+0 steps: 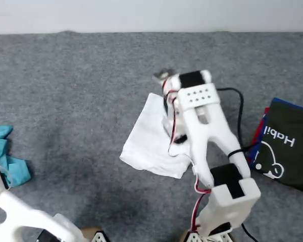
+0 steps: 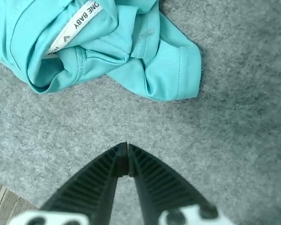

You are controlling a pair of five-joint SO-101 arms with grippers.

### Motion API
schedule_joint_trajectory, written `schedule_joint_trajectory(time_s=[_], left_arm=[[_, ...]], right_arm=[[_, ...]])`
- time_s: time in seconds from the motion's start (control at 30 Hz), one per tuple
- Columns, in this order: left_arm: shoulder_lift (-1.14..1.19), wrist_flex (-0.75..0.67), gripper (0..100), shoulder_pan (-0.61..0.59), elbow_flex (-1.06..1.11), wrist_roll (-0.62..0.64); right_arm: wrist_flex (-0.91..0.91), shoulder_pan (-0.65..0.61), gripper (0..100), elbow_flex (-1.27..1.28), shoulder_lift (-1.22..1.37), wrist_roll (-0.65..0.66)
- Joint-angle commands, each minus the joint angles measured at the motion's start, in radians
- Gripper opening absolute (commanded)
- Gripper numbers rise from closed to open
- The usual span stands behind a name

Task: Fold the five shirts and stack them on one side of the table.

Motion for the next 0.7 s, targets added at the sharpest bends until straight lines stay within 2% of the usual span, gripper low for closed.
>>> schedule_joint_trajectory(time_s=[0.0,0.27,0.67], left_arm=[[-0.023,0.011,1,0.005,-0.031,-0.003],[-0.017,0.005,1,0.008,-0.031,-0.003],[-0.023,0.011,1,0.008,-0.031,-0.003]], right_arm=[[-0.001,-0.007,0.9,0.069,-0.076,-0.057],[-0.168,0.048,0.9,0.212,-0.070,-0.087],[-0.369,-0.087,0.9,0.560,-0.081,-0.114]])
